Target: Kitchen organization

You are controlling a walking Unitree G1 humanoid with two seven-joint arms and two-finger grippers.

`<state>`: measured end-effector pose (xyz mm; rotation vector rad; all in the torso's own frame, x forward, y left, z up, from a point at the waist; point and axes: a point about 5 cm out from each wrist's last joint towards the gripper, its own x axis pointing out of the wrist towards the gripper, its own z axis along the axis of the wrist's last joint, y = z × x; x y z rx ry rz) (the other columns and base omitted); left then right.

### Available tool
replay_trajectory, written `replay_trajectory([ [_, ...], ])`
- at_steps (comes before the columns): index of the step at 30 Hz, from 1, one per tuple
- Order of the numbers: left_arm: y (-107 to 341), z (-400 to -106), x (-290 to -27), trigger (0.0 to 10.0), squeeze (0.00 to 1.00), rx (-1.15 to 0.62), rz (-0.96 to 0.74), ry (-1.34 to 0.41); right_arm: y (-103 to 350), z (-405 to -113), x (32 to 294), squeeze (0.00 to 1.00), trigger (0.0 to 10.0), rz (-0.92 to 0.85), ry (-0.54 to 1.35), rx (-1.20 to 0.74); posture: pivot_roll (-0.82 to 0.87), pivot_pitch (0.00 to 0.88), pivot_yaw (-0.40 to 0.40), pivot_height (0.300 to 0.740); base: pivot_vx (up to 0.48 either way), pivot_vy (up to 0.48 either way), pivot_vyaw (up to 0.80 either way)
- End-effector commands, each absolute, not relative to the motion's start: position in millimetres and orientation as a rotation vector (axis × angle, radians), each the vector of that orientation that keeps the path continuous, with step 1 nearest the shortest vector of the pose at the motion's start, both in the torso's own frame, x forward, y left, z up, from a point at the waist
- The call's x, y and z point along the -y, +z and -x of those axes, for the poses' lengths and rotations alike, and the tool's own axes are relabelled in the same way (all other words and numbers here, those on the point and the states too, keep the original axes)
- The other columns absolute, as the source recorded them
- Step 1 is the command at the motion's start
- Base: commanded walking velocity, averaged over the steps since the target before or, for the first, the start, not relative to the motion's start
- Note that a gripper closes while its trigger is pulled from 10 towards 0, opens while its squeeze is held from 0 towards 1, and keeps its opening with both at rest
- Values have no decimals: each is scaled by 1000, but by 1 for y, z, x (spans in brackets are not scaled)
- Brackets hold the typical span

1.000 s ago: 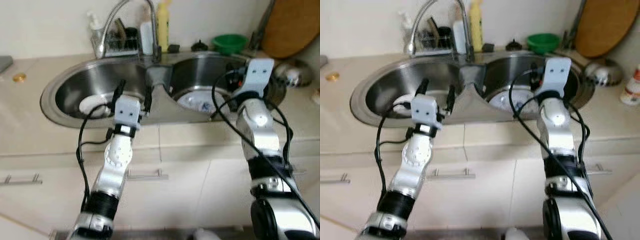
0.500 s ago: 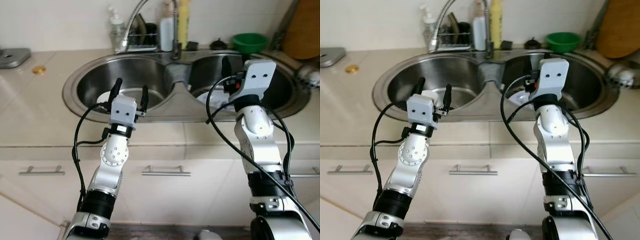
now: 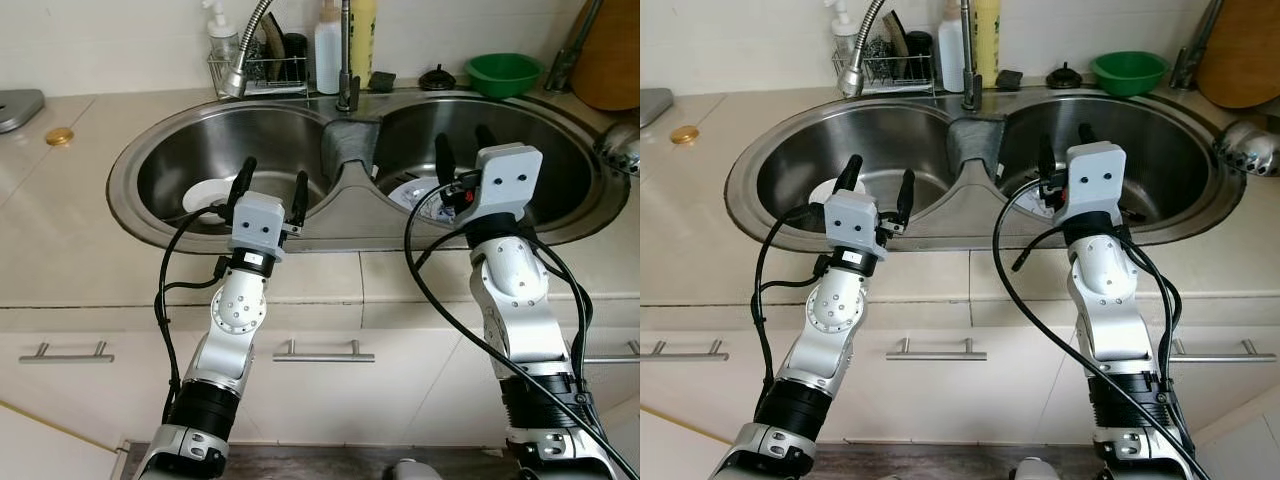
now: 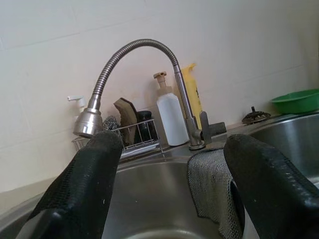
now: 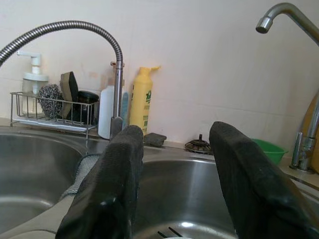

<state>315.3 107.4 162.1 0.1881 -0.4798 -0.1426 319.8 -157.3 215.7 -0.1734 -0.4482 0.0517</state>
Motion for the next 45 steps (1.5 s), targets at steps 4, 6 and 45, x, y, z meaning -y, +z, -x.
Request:
replay_trajectory([
  [4,165,-315,-109,10000,0,492,-189,-139,218,-317,151,0,10000,178,63,461,-164,0,44,740,0,382,0],
  [6,165,-315,-109,10000,0,492,-189,-140,217,-316,150,0,10000,178,65,462,-164,0,44,740,0,480,0],
  [45,166,-314,-107,10000,0,508,-215,-148,212,-314,142,0,10000,215,68,475,-168,0,44,740,0,262,-305],
])
